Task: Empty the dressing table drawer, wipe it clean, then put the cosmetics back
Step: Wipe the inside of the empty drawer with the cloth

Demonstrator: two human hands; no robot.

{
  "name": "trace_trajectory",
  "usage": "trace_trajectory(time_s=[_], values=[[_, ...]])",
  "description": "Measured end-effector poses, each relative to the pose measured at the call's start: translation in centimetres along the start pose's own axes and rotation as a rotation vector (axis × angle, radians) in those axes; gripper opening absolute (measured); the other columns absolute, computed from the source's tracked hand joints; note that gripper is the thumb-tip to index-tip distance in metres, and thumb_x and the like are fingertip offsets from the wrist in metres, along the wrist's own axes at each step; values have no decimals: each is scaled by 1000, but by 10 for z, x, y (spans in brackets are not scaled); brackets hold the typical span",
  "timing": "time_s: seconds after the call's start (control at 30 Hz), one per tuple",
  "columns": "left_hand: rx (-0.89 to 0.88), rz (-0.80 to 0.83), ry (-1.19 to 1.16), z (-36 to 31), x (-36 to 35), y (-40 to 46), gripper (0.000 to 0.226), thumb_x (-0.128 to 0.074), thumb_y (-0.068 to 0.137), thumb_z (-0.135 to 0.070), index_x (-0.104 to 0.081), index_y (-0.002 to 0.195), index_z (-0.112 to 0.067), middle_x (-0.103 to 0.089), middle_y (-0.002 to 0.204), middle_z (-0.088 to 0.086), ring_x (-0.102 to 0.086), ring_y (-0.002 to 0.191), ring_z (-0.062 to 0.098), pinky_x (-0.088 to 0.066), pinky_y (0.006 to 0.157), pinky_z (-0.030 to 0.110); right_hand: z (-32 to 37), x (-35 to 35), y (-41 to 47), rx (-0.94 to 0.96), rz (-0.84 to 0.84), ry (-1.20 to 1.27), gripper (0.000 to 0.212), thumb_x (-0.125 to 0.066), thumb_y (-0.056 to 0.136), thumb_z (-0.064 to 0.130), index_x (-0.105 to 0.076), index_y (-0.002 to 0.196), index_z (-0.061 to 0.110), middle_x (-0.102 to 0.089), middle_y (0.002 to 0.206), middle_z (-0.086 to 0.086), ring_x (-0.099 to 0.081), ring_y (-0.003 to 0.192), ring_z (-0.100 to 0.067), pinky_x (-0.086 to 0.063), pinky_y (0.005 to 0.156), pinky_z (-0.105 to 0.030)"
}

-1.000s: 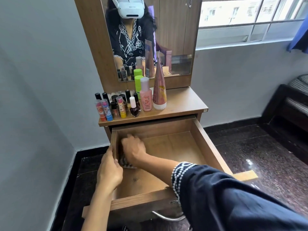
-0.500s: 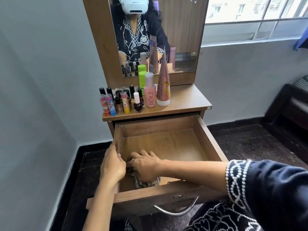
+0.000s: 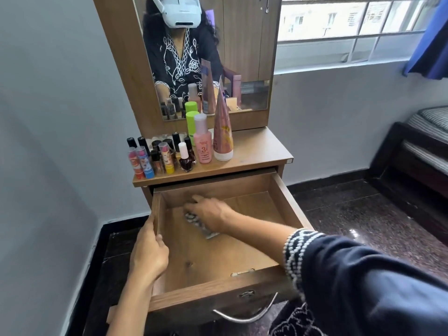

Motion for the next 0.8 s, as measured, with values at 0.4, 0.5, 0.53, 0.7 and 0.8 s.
trace_trajectory(time_s=[0.4, 0.5, 0.53, 0.7, 0.8], values=[[7, 3, -29, 0, 0, -2, 54, -35, 98, -8, -18, 147, -22, -29, 151, 6, -31, 137, 28, -30, 108, 41, -109, 8, -60, -322, 52, -312, 56, -46, 90, 23, -22, 141, 21, -24, 144, -9, -46, 122, -29, -39, 99, -34], [0, 6, -33, 0, 0, -2, 54, -36, 98, -8, -19, 147, -21, -29, 151, 6, -31, 137, 28, -30, 109, 41, -116, 10, -65, -408, 29, -242, 51, -40, 89, 23, -25, 138, 23, -24, 143, -10, -44, 124, -33, -38, 98, -35], [-1, 6, -32, 0, 0, -2, 54, -36, 98, -8, -19, 147, -21, -29, 151, 7, -31, 137, 28, -30, 108, 41, -115, 11, -65, -424, 23, -222, 50, -40, 89, 24, -26, 138, 23, -25, 142, -11, -46, 121, -34, -40, 95, -36], [-8, 14, -30, -1, 1, -6, 54, -36, 97, -7, -20, 147, -20, -31, 150, 8, -33, 135, 29, -32, 107, 41, -109, 14, -71, -549, 47, -79, 53, -42, 90, 23, -26, 140, 18, -25, 141, -16, -49, 117, -34, -43, 89, -35], [-20, 11, -22, -3, 2, -7, 55, -36, 97, -6, -19, 147, -19, -30, 150, 8, -34, 135, 30, -32, 107, 41, -97, 3, -90, -593, 156, 1, 58, -44, 90, 20, -21, 143, 15, -22, 143, -18, -43, 126, -37, -39, 99, -39]])
Point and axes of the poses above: each hand's wrist, its own y-axis towards the middle knuckle, its own x-axis out of the back of the hand, z = x × y, the point moved 6 cm from there along y, towards the middle knuckle
